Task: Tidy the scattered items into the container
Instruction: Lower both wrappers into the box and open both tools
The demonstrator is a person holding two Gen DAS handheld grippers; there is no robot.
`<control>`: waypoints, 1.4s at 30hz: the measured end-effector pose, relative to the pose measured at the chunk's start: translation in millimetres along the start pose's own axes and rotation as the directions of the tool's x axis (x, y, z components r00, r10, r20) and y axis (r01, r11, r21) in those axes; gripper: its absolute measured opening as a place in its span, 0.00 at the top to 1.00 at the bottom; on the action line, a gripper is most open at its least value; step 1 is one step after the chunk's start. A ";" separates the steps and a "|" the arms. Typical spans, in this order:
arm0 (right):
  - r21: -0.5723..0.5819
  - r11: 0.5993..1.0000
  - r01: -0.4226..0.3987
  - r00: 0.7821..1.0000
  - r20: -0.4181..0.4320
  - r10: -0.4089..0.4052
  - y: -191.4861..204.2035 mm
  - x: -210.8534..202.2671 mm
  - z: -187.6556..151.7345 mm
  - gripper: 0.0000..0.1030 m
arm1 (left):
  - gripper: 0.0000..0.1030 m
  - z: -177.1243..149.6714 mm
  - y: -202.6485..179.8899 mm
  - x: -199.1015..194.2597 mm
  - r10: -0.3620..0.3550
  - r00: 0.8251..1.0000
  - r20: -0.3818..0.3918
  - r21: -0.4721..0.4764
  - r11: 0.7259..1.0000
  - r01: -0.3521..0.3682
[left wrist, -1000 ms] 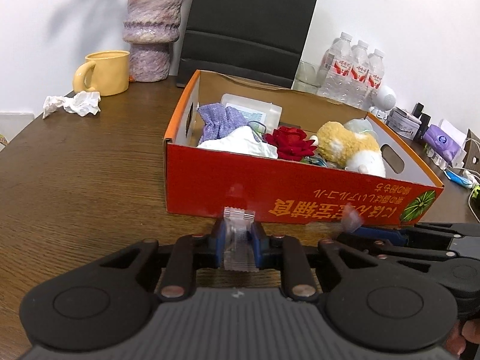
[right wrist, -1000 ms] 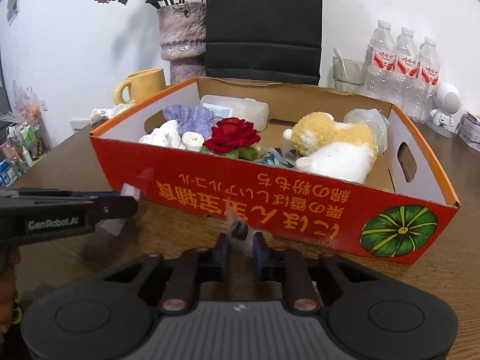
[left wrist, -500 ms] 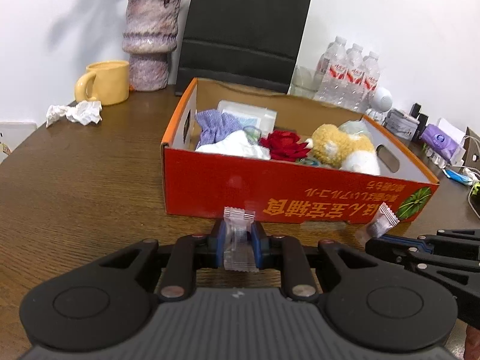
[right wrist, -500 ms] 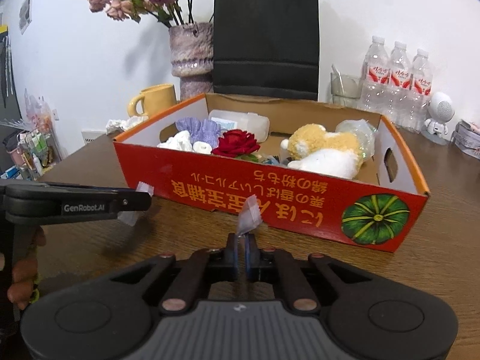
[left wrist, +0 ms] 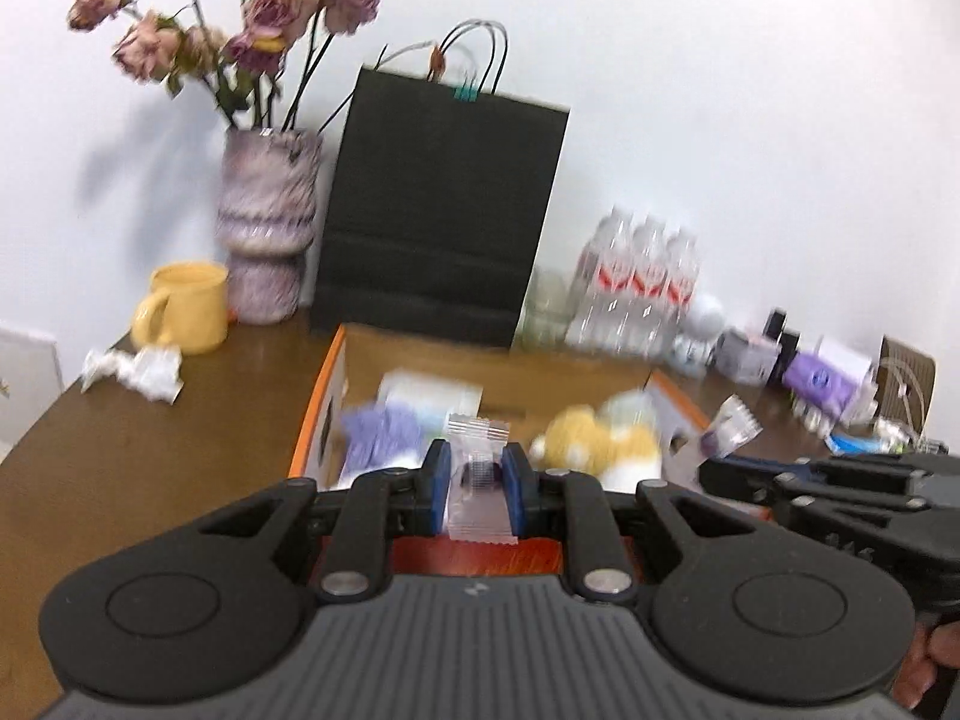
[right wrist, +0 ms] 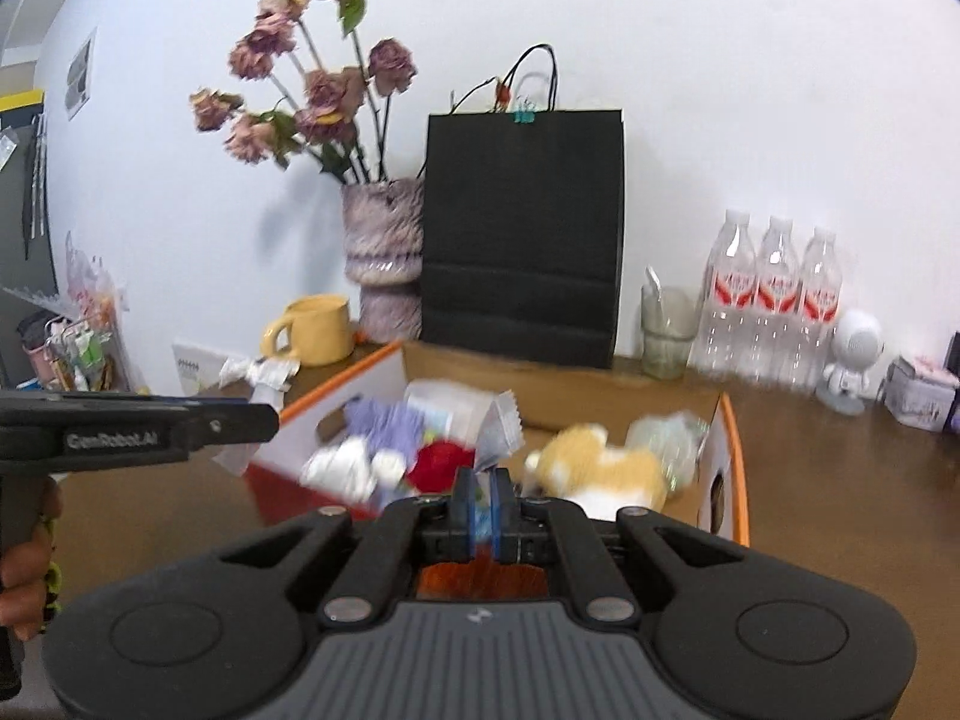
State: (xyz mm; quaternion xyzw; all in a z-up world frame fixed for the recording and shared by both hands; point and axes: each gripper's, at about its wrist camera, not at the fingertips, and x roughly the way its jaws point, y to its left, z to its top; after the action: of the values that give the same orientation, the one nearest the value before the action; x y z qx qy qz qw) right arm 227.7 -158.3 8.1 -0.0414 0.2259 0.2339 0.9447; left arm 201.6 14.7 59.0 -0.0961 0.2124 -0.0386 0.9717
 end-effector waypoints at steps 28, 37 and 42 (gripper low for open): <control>0.115 0.993 0.023 0.988 -0.153 -0.005 -20.4 123.6 -1.5 0.70 | 0.46 -1.2 9.4 118.6 0.093 0.987 -0.133 0.020 0.996 -0.091; 0.092 0.994 0.067 0.995 -0.077 -0.060 -15.0 85.3 10.3 0.03 | 0.00 7.5 -5.5 81.4 0.102 0.994 -0.024 0.062 0.993 -0.101; 0.115 0.990 0.081 0.993 -0.093 -0.070 -15.7 54.3 8.6 0.00 | 0.00 5.0 -21.4 45.3 0.080 0.995 0.055 0.116 0.990 -0.086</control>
State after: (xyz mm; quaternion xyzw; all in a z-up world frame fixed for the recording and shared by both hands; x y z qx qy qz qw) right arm 281.3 -147.7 -8.9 -0.0040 0.2793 0.1821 0.9428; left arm 244.1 -10.7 49.5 -0.0306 0.1889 -0.0084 0.9815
